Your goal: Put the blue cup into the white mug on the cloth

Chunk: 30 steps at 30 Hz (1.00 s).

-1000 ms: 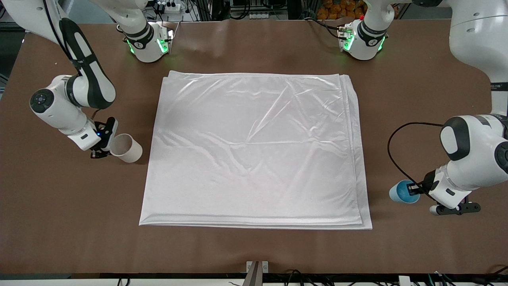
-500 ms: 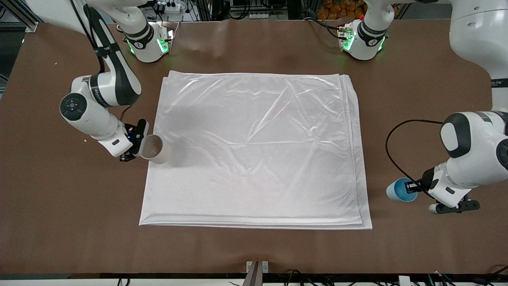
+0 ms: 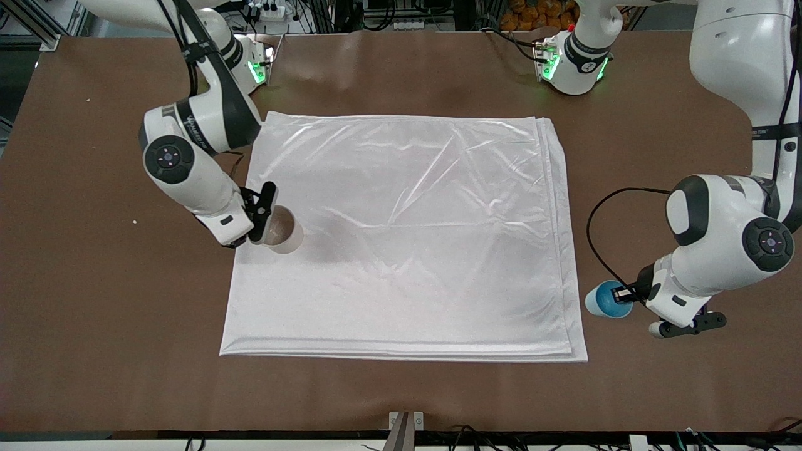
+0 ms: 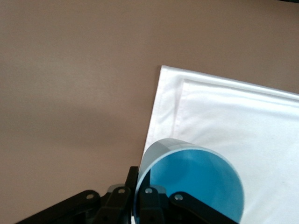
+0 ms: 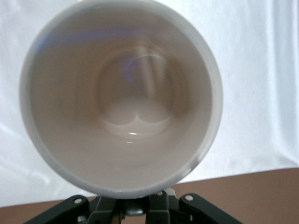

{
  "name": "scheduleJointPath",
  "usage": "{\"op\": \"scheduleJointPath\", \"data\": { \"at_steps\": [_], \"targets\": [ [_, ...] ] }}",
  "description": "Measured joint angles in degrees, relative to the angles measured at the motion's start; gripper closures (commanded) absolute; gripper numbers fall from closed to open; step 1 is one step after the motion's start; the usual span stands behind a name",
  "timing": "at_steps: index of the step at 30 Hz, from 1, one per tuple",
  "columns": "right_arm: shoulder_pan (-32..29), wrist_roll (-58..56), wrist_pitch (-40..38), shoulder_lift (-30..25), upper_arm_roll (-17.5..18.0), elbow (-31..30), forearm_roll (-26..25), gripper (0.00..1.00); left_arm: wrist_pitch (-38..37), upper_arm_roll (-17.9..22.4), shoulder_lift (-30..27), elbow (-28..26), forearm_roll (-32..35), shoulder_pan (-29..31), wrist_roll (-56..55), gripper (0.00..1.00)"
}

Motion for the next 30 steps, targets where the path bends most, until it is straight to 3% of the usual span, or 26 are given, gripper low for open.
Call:
{"op": "scheduleJointPath", "data": {
  "at_steps": [12, 22, 30],
  "targets": [
    [8.9, 9.2, 0.3, 9.0, 0.0, 6.0, -0.2, 1.00, -2.8, -0.1, -1.2, 0.0, 0.0, -2.8, -4.7, 1.00],
    [14.5, 13.5, 8.4, 16.7, -0.2, 8.8, -0.3, 0.96, -4.6, -0.2, -2.7, 0.0, 0.0, -8.3, -12.6, 1.00],
    [17.3, 17.4, 10.4, 19.3, -0.3, 9.3, -2.4, 0.91, -4.7, -0.3, -2.7, 0.0, 0.0, -13.3, -17.9, 1.00]
  ]
}}
